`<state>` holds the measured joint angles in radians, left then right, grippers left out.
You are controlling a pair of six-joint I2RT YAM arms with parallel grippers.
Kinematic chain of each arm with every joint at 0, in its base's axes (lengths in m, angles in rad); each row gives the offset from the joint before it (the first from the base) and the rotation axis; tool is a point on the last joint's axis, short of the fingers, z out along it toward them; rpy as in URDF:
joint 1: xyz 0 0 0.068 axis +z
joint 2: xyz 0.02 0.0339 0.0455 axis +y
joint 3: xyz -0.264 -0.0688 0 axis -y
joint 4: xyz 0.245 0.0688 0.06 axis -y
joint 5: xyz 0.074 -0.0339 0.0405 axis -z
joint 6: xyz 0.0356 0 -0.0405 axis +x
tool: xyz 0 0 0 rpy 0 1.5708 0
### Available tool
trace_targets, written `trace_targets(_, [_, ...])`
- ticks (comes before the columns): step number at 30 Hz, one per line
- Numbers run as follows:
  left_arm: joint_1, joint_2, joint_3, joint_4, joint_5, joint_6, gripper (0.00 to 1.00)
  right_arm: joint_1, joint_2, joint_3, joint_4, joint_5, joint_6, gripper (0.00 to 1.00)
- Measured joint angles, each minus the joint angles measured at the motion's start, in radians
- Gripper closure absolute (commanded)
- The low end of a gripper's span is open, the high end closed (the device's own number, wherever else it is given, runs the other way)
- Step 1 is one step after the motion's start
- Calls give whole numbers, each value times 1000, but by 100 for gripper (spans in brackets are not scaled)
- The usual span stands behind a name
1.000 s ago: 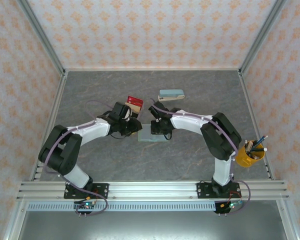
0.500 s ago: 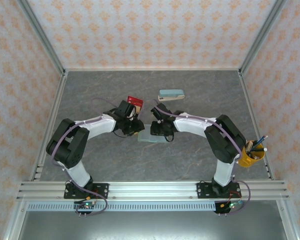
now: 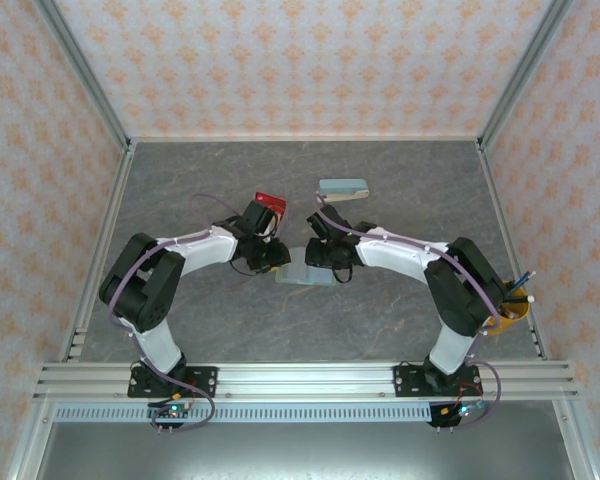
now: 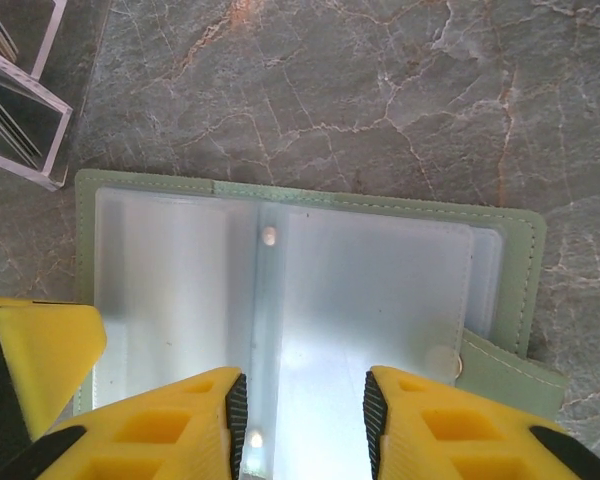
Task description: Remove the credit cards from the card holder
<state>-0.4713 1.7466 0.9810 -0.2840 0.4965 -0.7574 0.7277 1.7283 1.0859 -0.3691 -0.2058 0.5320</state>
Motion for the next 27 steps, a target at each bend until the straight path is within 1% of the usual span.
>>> trace_targets(13, [0,10,8,-20,0,23,72,0,4,-3,-5,-1,26,62])
trace_targets(23, [0,17,10,-19,24,26,73,-5,70,4,-16,-17,42,62])
trace_targets(27, [-1,19,10,-18,41,26,71,-7,83,15,-16,-29,44,63])
